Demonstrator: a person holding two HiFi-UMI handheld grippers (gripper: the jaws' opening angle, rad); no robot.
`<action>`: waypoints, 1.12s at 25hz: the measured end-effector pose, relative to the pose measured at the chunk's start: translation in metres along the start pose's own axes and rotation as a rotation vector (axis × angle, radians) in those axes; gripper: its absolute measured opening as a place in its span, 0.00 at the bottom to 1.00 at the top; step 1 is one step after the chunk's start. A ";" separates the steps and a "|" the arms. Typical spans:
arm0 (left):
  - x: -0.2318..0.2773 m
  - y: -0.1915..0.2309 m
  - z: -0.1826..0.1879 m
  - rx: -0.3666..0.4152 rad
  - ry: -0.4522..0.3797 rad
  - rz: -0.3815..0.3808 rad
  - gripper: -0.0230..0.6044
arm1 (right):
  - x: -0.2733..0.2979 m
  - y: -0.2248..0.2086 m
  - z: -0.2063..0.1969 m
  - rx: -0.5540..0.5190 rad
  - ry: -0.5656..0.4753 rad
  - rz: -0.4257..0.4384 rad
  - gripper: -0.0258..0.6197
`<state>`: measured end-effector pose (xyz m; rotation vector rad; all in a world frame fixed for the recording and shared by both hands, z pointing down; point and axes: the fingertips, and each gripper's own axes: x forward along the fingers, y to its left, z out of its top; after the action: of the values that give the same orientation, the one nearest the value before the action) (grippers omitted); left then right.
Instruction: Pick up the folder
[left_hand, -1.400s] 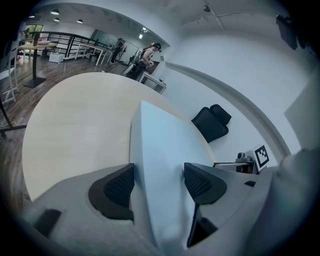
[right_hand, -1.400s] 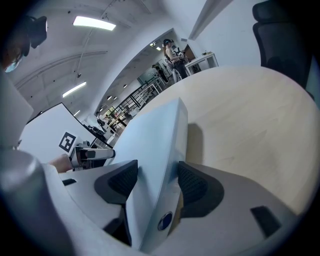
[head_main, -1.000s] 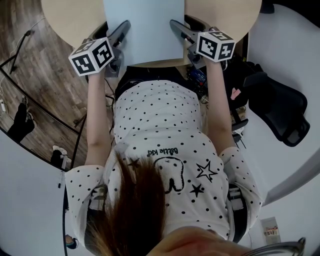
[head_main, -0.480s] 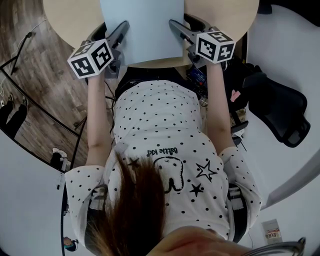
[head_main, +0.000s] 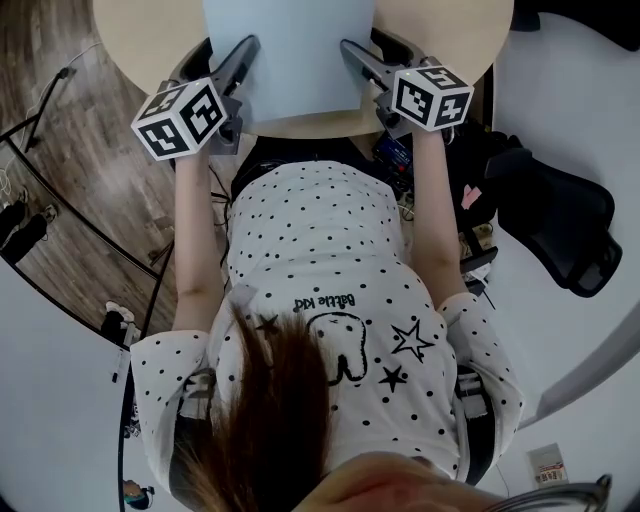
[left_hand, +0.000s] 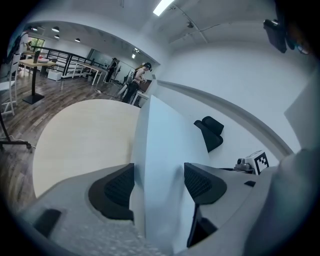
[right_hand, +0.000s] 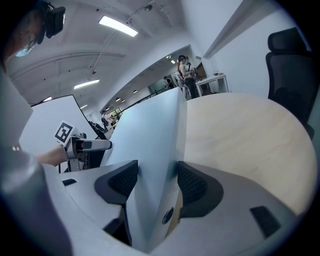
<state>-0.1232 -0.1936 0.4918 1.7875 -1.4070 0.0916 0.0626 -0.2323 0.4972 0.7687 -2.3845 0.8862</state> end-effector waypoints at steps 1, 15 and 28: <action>-0.002 -0.001 0.003 0.004 -0.008 -0.003 0.53 | -0.001 0.002 0.002 -0.005 -0.006 -0.003 0.43; -0.021 -0.038 0.047 0.100 -0.128 -0.058 0.53 | -0.032 0.012 0.045 -0.043 -0.165 -0.028 0.43; -0.038 -0.061 0.079 0.143 -0.217 -0.083 0.53 | -0.063 0.028 0.098 -0.057 -0.348 -0.056 0.43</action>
<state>-0.1192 -0.2137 0.3869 2.0204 -1.5070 -0.0482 0.0674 -0.2622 0.3811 1.0327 -2.6581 0.7047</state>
